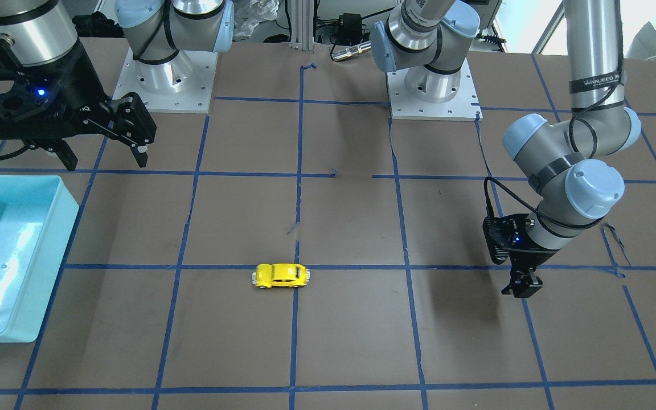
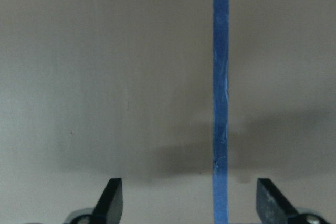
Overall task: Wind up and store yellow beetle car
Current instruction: 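Release the car so it rolls toward the blue bin, raise left gripper, then lower the right gripper onto the yellow car beside the bin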
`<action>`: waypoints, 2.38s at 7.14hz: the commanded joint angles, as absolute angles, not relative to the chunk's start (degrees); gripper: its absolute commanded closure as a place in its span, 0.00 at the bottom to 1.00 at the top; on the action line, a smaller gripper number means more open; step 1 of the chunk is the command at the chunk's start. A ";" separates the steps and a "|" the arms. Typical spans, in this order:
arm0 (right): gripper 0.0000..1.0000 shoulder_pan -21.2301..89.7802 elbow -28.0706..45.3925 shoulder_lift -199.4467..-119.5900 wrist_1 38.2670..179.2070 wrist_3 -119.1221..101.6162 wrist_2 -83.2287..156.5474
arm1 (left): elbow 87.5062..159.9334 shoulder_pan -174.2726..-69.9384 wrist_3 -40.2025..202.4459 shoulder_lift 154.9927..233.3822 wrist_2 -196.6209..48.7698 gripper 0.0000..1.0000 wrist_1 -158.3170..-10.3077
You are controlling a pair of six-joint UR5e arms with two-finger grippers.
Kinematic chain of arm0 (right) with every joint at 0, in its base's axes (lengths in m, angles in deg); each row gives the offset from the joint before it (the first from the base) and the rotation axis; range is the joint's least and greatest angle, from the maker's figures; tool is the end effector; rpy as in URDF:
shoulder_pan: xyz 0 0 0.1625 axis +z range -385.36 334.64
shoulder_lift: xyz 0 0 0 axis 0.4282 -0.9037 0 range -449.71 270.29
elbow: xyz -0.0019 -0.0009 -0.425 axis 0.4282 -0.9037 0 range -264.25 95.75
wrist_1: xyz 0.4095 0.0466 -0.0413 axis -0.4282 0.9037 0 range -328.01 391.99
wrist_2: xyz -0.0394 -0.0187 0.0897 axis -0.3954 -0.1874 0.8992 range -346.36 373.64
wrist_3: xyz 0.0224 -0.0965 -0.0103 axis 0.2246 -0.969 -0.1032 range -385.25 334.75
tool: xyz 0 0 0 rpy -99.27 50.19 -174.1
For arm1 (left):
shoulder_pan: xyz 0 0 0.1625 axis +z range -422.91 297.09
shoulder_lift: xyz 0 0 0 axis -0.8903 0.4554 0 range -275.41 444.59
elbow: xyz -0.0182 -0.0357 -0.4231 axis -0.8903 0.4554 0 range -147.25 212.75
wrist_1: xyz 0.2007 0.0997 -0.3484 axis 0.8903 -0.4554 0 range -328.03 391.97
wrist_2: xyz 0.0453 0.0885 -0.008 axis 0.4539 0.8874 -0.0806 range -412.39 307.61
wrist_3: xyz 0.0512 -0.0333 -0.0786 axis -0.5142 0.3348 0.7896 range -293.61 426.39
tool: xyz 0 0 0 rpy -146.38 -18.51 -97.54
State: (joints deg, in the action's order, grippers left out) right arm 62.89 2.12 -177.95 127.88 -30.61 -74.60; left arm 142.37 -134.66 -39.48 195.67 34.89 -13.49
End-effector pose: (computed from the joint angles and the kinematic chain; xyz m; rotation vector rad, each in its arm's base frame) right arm 0.1204 -0.5213 0.5150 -0.1011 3.1103 -0.2138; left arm 0.0431 -0.5717 0.2108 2.1495 2.2371 -0.1139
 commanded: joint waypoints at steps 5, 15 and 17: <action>0.00 62.89 2.15 -177.95 127.88 -30.79 -74.69 | 124.96 -147.11 14.98 187.53 33.04 0.14 -42.79; 0.00 57.46 6.34 -172.52 128.49 -74.92 -75.04 | 124.51 -152.47 61.95 174.86 37.08 0.00 -49.77; 0.00 53.59 16.25 -171.28 141.00 -91.90 -76.98 | 124.77 -152.47 63.22 173.81 37.08 0.00 -50.64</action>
State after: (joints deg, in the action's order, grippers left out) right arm 55.93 10.24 -172.09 134.08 -82.62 -76.18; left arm 124.53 -152.47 62.15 174.47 37.05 -49.98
